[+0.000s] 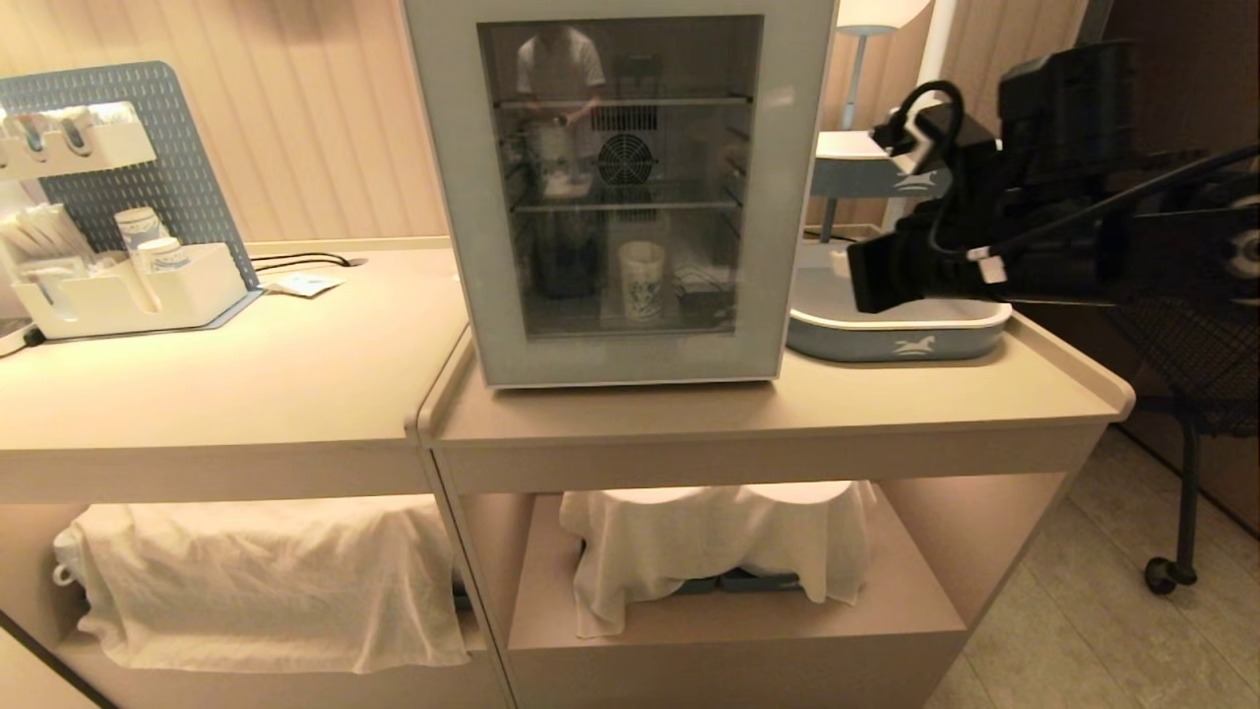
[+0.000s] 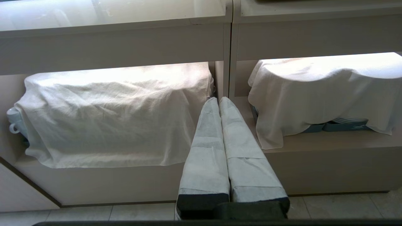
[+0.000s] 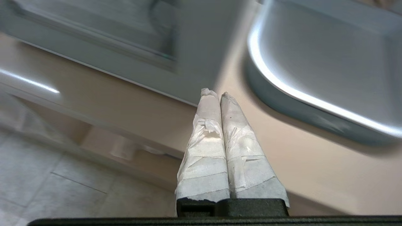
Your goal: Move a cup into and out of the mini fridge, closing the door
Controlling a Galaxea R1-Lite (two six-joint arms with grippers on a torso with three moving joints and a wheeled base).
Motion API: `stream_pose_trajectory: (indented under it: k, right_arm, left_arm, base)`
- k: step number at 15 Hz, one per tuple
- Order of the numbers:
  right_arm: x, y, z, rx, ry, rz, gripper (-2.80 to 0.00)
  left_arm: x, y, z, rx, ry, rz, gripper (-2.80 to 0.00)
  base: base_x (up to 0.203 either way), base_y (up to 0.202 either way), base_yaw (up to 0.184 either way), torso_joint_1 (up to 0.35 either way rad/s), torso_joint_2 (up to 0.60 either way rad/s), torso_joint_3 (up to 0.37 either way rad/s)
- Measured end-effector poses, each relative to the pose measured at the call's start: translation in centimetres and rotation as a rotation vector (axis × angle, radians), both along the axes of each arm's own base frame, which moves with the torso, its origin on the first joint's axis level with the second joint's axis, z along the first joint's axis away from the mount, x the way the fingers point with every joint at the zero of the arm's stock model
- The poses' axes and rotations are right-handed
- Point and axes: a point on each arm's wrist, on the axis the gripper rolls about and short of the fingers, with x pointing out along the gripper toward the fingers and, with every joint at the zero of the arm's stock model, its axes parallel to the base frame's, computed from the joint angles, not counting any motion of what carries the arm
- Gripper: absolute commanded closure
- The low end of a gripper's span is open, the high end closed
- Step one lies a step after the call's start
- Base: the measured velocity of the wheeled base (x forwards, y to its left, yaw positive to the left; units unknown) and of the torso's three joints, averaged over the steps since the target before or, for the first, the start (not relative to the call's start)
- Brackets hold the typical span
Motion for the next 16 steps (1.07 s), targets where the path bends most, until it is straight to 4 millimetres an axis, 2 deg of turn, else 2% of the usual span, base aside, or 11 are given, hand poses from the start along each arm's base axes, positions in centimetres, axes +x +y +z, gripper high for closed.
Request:
stream_pose_trajectory:
  k: [3, 5, 7, 9, 13, 14, 16]
  right_arm:
    - [-3.0, -6.8, -0.5, -0.060, 0.044, -0.140, 0.00]
    - [-6.6, -10.9, -1.6, -0.102, 0.093, -0.221, 0.00]
    - [-11.2, -13.1, -2.9, -0.112, 0.121, -0.287, 0.00]
    - [-16.2, -13.8, -4.8, -0.075, 0.132, -0.342, 0.00]
    - [-26.3, -13.4, -9.7, 0.018, 0.037, -0.399, 0.00]
    - [-28.3, -13.2, -11.7, 0.043, 0.012, -0.407, 0.00]
    - [-30.5, -13.0, -16.2, 0.082, -0.026, -0.409, 0.00]
  left_arm:
    - [0.0, 0.0, 0.0, 0.000, 0.000, 0.000, 0.00]
    - [0.0, 0.0, 0.0, 0.000, 0.000, 0.000, 0.00]
    - [0.0, 0.0, 0.0, 0.000, 0.000, 0.000, 0.00]
    - [0.0, 0.0, 0.0, 0.000, 0.000, 0.000, 0.00]
    - [0.0, 0.0, 0.0, 0.000, 0.000, 0.000, 0.00]
    - [0.0, 0.0, 0.0, 0.000, 0.000, 0.000, 0.00]
    - [0.0, 0.0, 0.0, 0.000, 0.000, 0.000, 0.00]
  base:
    - [0.000, 0.000, 0.000, 0.000, 0.00, 0.000]
    - [0.000, 0.000, 0.000, 0.000, 0.00, 0.000]
    - [0.000, 0.000, 0.000, 0.000, 0.00, 0.000]
    - [0.000, 0.000, 0.000, 0.000, 0.00, 0.000]
    - [0.000, 0.000, 0.000, 0.000, 0.00, 0.000]
    - [0.000, 0.000, 0.000, 0.000, 0.00, 0.000]
    - [0.000, 0.000, 0.000, 0.000, 0.00, 0.000]
